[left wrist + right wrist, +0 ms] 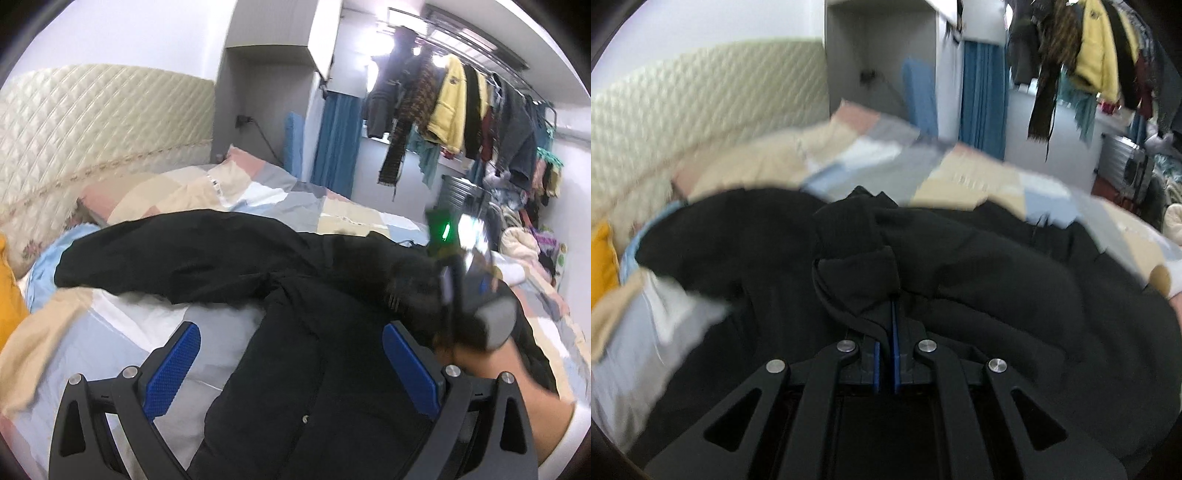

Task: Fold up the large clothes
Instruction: 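Fold the held sleeve across the jacket body and open the right gripper, then move the left gripper toward the other sleeve cuff of the jacket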

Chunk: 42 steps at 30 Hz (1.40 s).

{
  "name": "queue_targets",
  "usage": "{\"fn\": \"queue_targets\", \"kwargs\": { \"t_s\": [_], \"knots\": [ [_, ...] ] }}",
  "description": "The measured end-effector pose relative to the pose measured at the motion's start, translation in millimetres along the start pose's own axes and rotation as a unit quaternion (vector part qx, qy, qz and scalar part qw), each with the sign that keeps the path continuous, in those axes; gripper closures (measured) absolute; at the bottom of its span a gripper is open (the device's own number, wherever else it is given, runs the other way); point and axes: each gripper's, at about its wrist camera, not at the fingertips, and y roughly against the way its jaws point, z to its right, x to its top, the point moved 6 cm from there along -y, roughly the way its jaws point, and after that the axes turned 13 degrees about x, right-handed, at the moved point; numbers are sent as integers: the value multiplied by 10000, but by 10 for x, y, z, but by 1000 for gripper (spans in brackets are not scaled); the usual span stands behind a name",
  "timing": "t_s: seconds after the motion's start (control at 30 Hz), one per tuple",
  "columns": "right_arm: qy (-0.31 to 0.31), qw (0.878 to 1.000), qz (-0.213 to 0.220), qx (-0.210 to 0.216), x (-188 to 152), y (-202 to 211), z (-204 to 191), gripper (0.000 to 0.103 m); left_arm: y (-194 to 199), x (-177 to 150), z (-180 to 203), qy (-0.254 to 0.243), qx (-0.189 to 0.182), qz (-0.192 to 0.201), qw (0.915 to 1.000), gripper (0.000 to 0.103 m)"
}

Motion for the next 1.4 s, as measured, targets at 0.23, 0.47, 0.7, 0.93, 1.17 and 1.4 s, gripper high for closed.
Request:
{"fn": "queue_targets", "kwargs": {
  "t_s": [0.23,0.47,0.7,0.93,1.17,1.4],
  "knots": [
    [-355,9974,-612,130,-333,-435,111,98,-119,-41,-22,-167,344,-70,9992,3],
    [-385,9965,-706,212,-292,-289,-61,68,-129,-94,10,-251,213,-256,9991,3],
    [-494,9978,-292,344,-127,229,-196,37,19,-134,15,-297,194,-275,9990,3],
    [-511,9983,228,135,47,900,-91,37,250,-103,-1,-286,218,-115,9993,3],
    [-443,9957,795,-170,75,1678,-11,37,405,-110,-1,-348,378,-77,9987,3],
    [-591,9909,1150,-384,-213,2309,144,37,575,-126,47,-429,320,18,9986,3]
  ]
}}
